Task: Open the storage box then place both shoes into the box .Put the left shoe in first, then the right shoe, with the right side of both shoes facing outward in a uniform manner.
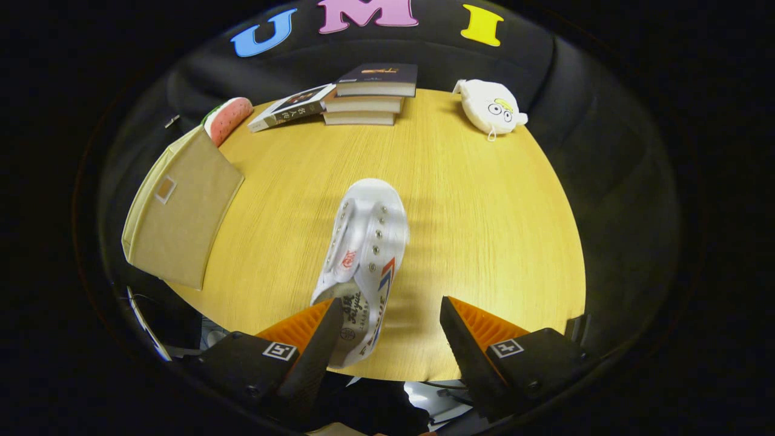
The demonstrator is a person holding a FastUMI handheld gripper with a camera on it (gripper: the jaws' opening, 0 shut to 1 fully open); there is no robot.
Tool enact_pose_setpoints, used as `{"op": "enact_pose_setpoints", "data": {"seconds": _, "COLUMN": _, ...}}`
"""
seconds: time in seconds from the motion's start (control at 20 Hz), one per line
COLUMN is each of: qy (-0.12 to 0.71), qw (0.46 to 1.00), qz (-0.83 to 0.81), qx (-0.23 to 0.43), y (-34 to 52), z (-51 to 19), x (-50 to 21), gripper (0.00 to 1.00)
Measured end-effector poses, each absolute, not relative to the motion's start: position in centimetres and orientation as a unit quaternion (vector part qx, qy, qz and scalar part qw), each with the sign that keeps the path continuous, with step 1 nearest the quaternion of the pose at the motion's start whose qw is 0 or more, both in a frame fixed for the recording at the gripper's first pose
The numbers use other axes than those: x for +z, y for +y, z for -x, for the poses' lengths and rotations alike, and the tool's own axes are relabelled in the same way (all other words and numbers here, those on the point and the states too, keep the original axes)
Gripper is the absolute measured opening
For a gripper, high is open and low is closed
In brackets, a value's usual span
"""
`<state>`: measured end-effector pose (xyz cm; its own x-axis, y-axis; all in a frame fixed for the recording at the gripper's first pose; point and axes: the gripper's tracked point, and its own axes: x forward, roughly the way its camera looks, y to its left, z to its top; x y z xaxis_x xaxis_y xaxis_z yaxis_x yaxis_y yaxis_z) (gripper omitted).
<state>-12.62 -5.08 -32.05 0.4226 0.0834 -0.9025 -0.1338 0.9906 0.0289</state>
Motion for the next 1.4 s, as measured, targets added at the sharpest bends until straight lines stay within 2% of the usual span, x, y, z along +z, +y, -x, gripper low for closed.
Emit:
{"op": "enact_pose_setpoints", "data": {"seconds": 0.1, "qy": 0.523, "qw": 0.849, "qz": 0.042, "qx": 0.052, "y": -5.9, "z": 11.8, "x": -33.5, "gripper": 0.95}}
{"op": "enact_pose_setpoints", "data": {"seconds": 0.15, "qy": 0.516, "qw": 0.854, "qz": 0.048, "qx": 0.042, "y": -6.4, "z": 11.1, "x": -34.0, "gripper": 0.89}}
{"op": "enact_pose_setpoints", "data": {"seconds": 0.4, "qy": 0.489, "qw": 0.872, "qz": 0.025, "qx": 0.014, "y": -6.2, "z": 8.4, "x": -34.8, "gripper": 0.87}}
{"op": "enact_pose_setpoints", "data": {"seconds": 0.5, "qy": 0.473, "qw": 0.881, "qz": 0.021, "qx": 0.009, "y": -5.7, "z": 7.1, "x": -35.3, "gripper": 0.81}}
{"op": "enact_pose_setpoints", "data": {"seconds": 0.6, "qy": 0.487, "qw": 0.873, "qz": -0.006, "qx": 0.003, "y": -4.6, "z": 7.4, "x": -36.2, "gripper": 0.57}}
{"op": "enact_pose_setpoints", "data": {"seconds": 0.65, "qy": 0.490, "qw": 0.872, "qz": -0.018, "qx": -0.010, "y": -4.6, "z": 7.4, "x": -36.2, "gripper": 0.36}}
{"op": "enact_pose_setpoints", "data": {"seconds": 0.7, "qy": 0.498, "qw": 0.867, "qz": -0.024, "qx": -0.023, "y": -4.9, "z": 7.4, "x": -36.3, "gripper": 0.32}}
{"op": "enact_pose_setpoints", "data": {"seconds": 0.8, "qy": 0.505, "qw": 0.862, "qz": -0.037, "qx": -0.026, "y": -5.0, "z": 7.4, "x": -36.3, "gripper": 0.11}}
{"op": "enact_pose_setpoints", "data": {"seconds": 0.85, "qy": 0.510, "qw": 0.858, "qz": -0.053, "qx": -0.027, "y": -5.2, "z": 7.5, "x": -35.9, "gripper": 0.07}}
{"op": "enact_pose_setpoints", "data": {"seconds": 1.1, "qy": 0.519, "qw": 0.841, "qz": -0.148, "qx": -0.040, "y": -4.3, "z": 8.1, "x": -34.0, "gripper": 0.05}}
{"op": "enact_pose_setpoints", "data": {"seconds": 1.4, "qy": 0.498, "qw": 0.846, "qz": -0.190, "qx": -0.025, "y": -0.7, "z": 6.7, "x": -27.0, "gripper": 0.05}}
